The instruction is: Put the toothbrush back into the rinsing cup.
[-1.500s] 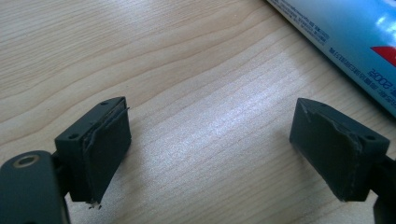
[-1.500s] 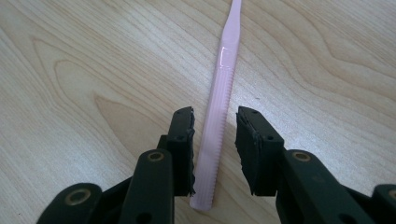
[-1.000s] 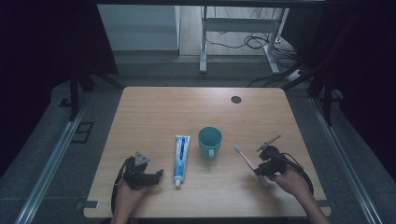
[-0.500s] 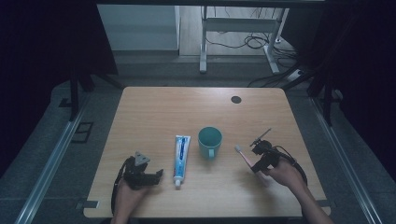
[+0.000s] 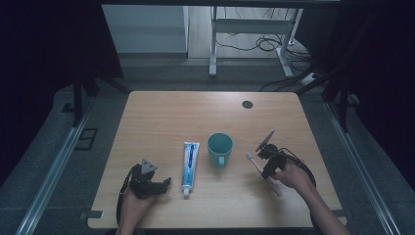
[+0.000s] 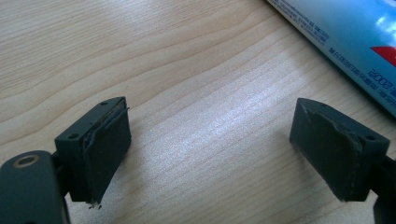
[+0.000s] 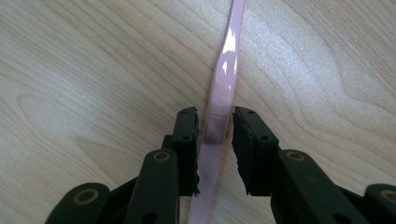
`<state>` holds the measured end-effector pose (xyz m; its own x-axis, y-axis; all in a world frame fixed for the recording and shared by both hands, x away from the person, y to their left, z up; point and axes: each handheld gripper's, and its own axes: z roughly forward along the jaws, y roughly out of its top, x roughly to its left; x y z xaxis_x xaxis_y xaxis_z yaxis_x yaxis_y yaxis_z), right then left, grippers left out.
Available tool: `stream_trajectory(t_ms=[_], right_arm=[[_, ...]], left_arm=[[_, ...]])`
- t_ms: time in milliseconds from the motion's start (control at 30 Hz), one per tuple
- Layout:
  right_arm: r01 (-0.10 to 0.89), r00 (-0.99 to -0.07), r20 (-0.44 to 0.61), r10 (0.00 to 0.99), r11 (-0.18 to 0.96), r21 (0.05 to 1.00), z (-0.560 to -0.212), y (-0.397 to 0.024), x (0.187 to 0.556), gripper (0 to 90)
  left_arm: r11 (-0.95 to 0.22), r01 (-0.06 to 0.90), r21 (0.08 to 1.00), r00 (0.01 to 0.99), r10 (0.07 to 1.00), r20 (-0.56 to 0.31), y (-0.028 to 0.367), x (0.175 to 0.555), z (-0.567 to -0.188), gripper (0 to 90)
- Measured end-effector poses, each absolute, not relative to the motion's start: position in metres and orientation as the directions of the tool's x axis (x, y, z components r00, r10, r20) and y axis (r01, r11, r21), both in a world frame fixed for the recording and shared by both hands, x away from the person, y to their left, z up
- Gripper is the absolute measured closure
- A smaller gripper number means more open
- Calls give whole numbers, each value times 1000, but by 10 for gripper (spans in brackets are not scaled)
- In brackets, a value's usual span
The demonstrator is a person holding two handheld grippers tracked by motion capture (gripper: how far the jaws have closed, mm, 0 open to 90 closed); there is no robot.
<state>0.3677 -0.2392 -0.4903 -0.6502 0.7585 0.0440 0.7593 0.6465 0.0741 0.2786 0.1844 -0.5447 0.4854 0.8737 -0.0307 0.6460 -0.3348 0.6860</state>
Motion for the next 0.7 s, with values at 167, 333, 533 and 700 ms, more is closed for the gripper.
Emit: stream_trajectory(t_ms=[167,333,533,700], right_arm=[[761,-648,29,761,647,44,-493,-236,372,723],[765,-644,29,765,643,33,-496,-235,375,731],[764,-645,24,764,644,22,-498,-233,377,747],[772,-635,15,772,635,7,-499,-229,378,771]], left_arm=[[-335,646,686,485,874,-31,184,279,-545,127],[-335,646,686,485,874,-31,184,279,-545,127],[-335,646,686,485,874,-31,184,279,-545,126],[-335,646,686,485,874,-31,184,279,-545,127]])
